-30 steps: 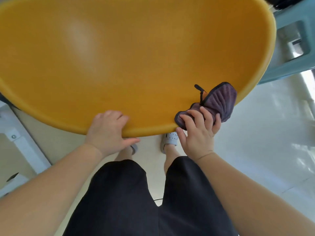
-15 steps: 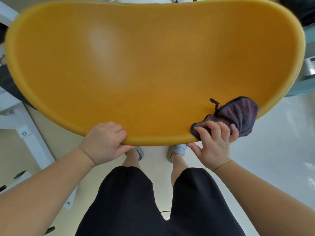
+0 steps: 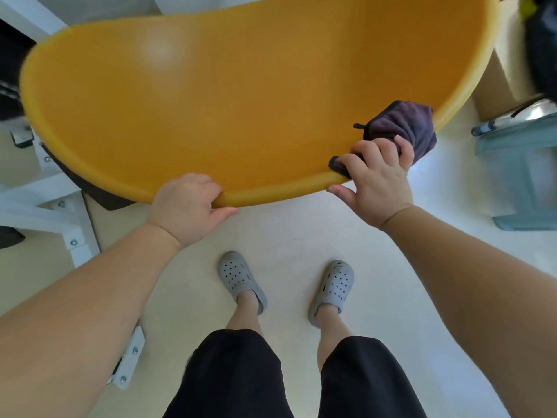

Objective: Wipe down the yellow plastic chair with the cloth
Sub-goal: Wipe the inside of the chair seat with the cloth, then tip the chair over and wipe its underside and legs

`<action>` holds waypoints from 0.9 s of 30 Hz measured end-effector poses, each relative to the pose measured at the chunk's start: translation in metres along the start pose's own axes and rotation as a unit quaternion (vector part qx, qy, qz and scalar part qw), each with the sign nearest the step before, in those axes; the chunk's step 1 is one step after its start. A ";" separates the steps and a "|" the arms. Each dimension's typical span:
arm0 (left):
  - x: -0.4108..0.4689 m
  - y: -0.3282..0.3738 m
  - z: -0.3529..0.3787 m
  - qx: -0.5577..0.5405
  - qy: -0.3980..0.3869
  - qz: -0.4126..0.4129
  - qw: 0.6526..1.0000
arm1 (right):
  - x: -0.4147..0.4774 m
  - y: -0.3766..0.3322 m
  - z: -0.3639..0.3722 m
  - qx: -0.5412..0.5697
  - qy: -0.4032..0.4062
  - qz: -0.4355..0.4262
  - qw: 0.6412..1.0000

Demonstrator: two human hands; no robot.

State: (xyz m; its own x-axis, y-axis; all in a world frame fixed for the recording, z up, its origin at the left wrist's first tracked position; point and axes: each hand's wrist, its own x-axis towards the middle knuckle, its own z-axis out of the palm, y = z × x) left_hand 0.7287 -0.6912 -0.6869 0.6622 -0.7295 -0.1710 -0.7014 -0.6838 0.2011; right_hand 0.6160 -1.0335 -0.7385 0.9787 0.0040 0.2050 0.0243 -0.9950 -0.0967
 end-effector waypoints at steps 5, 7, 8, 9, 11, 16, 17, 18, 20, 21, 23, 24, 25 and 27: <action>0.046 -0.015 -0.019 -0.039 -0.043 -0.069 0.996 | 0.056 0.023 0.004 -0.015 -0.025 -0.031 0.999; 0.064 -0.017 -0.028 -0.044 -0.064 -0.083 0.994 | 0.076 0.034 0.004 -0.019 -0.040 -0.034 0.998; 0.073 -0.018 -0.031 -0.043 -0.064 -0.088 0.993 | 0.087 0.039 0.004 -0.023 -0.046 -0.040 0.998; 0.081 -0.018 -0.034 -0.039 -0.060 -0.093 0.993 | 0.097 0.045 0.003 -0.027 -0.049 -0.047 0.997; 0.098 -0.016 -0.036 -0.029 -0.055 -0.100 0.993 | 0.116 0.058 0.001 -0.032 -0.048 -0.062 0.996; 0.134 -0.005 -0.040 -0.016 -0.064 -0.105 0.992 | 0.137 0.081 -0.006 -0.028 -0.052 -0.012 0.998; 0.135 -0.005 -0.040 -0.014 -0.068 -0.107 0.992 | 0.136 0.078 -0.006 -0.022 -0.044 -0.001 0.999; 0.135 -0.005 -0.039 -0.017 -0.067 -0.111 0.991 | 0.134 0.075 -0.005 -0.020 -0.034 0.003 0.999; 0.134 -0.005 -0.040 -0.028 -0.067 -0.130 0.989 | 0.130 0.069 0.001 -0.013 -0.013 0.000 1.000; 0.134 -0.004 -0.041 -0.031 -0.074 -0.140 0.987 | 0.129 0.067 0.004 -0.008 -0.004 -0.006 1.000; 0.137 -0.001 -0.045 -0.034 -0.098 -0.154 0.983 | 0.128 0.067 0.007 0.000 0.008 -0.031 0.999; 0.139 0.000 -0.048 -0.032 -0.111 -0.159 0.980 | 0.127 0.068 0.007 0.003 0.017 -0.043 0.999; 0.141 0.001 -0.052 -0.029 -0.121 -0.164 0.978 | 0.127 0.068 0.006 0.010 0.027 -0.044 0.999; 0.145 0.005 -0.061 -0.022 -0.130 -0.165 0.977 | 0.124 0.062 -0.004 0.024 0.052 -0.010 0.998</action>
State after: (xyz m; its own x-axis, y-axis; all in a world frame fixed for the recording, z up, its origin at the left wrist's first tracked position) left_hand 0.8370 -0.8000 -0.6522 0.7577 -0.4516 -0.4712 -0.4443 -0.8857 0.1346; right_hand 0.7380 -1.0956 -0.7151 0.9518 0.0103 0.3066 0.0552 -0.9889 -0.1382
